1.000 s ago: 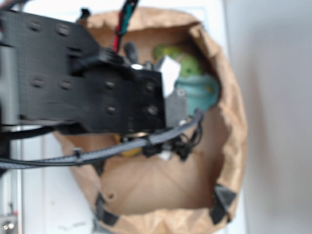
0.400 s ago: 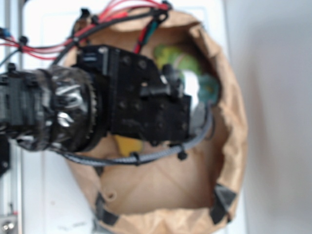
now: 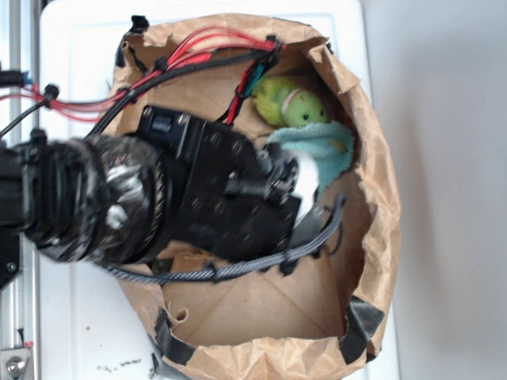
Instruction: Grab the green sponge.
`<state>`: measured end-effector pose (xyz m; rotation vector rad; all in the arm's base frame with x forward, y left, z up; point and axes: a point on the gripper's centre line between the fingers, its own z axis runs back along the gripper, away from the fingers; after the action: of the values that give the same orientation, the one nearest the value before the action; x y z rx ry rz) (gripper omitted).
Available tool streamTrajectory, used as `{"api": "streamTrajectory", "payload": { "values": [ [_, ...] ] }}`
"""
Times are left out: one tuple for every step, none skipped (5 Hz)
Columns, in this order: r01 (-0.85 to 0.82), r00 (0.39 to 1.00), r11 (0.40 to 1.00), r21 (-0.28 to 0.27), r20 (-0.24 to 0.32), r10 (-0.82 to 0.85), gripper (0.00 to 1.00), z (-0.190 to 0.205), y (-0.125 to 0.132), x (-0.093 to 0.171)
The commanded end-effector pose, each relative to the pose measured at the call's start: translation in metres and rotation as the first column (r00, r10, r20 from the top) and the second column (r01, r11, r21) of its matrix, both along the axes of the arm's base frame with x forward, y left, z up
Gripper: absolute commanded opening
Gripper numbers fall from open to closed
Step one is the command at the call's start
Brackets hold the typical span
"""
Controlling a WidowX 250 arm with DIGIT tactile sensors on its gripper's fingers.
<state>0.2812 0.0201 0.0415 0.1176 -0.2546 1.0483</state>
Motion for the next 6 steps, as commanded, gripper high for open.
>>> {"api": "streamTrajectory", "payload": {
  "values": [
    [0.041, 0.998, 0.997, -0.065, 0.041, -0.039, 1.00, 0.028, 0.014, -0.017],
    [0.038, 0.999, 0.996, -0.080, 0.038, -0.035, 1.00, 0.033, 0.020, -0.023],
    [0.041, 0.998, 0.995, -0.093, 0.042, -0.038, 1.00, 0.041, 0.026, -0.031],
    [0.053, 0.998, 0.993, -0.101, 0.031, -0.050, 1.00, 0.039, 0.028, -0.034],
    [0.052, 0.999, 0.994, -0.101, 0.020, -0.050, 1.00, 0.033, 0.022, -0.032],
    [0.055, 0.998, 0.995, -0.082, -0.002, -0.055, 1.00, 0.018, 0.012, -0.032]
  ]
}}
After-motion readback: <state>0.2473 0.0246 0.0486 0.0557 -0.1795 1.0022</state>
